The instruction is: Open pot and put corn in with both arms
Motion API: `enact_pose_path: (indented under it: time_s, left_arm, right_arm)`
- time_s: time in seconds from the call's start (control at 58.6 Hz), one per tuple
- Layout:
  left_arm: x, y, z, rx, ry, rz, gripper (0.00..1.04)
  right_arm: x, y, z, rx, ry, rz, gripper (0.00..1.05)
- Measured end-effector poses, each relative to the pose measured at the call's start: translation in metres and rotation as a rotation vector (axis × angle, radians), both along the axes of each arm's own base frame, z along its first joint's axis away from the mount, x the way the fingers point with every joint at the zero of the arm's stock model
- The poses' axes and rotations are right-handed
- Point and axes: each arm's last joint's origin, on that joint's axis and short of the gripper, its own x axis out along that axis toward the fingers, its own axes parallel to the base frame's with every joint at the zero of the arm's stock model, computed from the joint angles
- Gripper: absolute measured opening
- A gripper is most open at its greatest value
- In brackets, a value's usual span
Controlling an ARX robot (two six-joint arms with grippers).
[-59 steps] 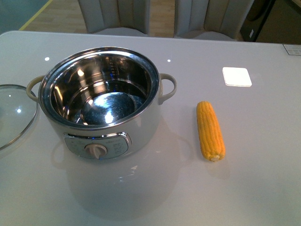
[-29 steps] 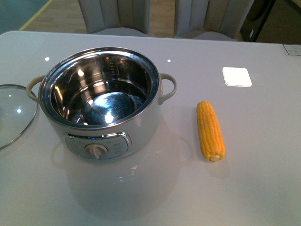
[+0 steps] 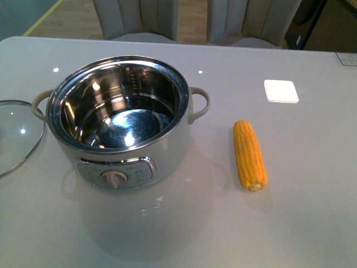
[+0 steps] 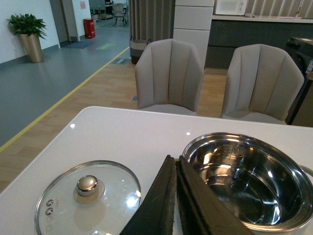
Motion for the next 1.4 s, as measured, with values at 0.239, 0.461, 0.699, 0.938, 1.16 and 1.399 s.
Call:
enact_pose_path:
  time_s: [0.239,0.461,0.699,0.938,1.16,1.399]
  left_arm:
    - [0.0,0.0,0.0,0.0,-0.001,0.0,0.73]
    - [0.0,0.0,0.0,0.002,-0.001,0.0,0.99]
    - [0.0,0.0,0.0,0.002,-0.001,0.0,0.98]
    - [0.0,0.0,0.0,0.002,-0.001,0.0,0.98]
    - [0.0,0.0,0.0,0.002,-0.001,0.0,0.98]
    - [0.0,0.0,0.0,0.002,-0.001,0.0,0.98]
  right_arm:
    - [0.016,0.009,-0.005,0.287,0.697,-0.219,0.96]
    - [0.049,0.023,-0.007,0.343,0.707,-0.176,0.96]
    - [0.09,0.042,-0.023,0.272,0.75,-0.079,0.96]
    - [0.15,0.069,-0.069,0.057,0.879,0.076,0.96]
    - [0.177,0.079,-0.1,0.005,0.96,0.117,0.96]
    - [0.196,0.085,-0.125,-0.013,1.006,0.129,0.96]
